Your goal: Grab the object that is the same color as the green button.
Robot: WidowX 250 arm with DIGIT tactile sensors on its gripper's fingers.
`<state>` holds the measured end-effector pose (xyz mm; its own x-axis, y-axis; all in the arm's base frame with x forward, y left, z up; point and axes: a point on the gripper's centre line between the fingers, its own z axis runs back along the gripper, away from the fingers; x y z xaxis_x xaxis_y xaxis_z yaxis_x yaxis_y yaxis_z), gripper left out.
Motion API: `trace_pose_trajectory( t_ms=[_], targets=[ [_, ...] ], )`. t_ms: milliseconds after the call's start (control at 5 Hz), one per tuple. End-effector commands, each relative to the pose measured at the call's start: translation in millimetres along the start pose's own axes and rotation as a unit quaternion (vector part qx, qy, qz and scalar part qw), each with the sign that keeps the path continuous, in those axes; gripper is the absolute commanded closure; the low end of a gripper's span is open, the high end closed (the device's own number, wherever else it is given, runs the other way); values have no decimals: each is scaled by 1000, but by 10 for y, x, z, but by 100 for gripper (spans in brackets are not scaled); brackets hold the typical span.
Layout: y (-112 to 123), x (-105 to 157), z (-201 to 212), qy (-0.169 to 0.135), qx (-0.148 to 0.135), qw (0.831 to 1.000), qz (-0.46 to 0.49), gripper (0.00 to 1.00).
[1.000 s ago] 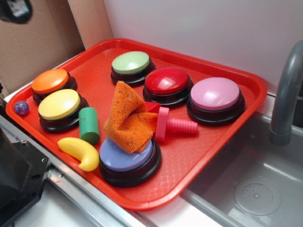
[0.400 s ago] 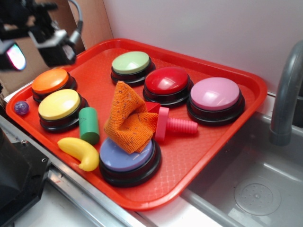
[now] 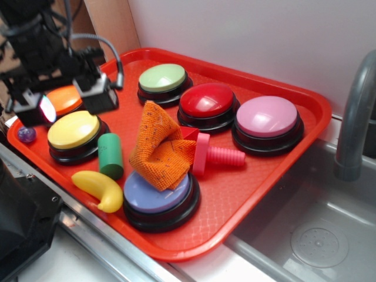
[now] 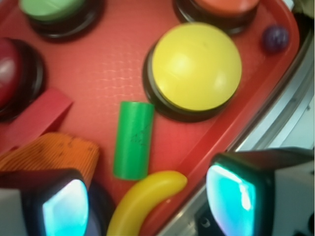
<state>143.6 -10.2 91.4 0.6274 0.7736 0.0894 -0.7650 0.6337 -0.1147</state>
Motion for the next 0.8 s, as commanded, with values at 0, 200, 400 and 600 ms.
trace_pose_trajectory(
  t_ms=[0,200,400,600],
  targets=[
    [-50,135,-354,-7,20,998,55,0],
    [-66,155,-513,-2,24,998,63,0],
    [-69,133,-629,6,26,998,63,0],
    [-67,130,-692,15,30,997,64,0]
  ],
)
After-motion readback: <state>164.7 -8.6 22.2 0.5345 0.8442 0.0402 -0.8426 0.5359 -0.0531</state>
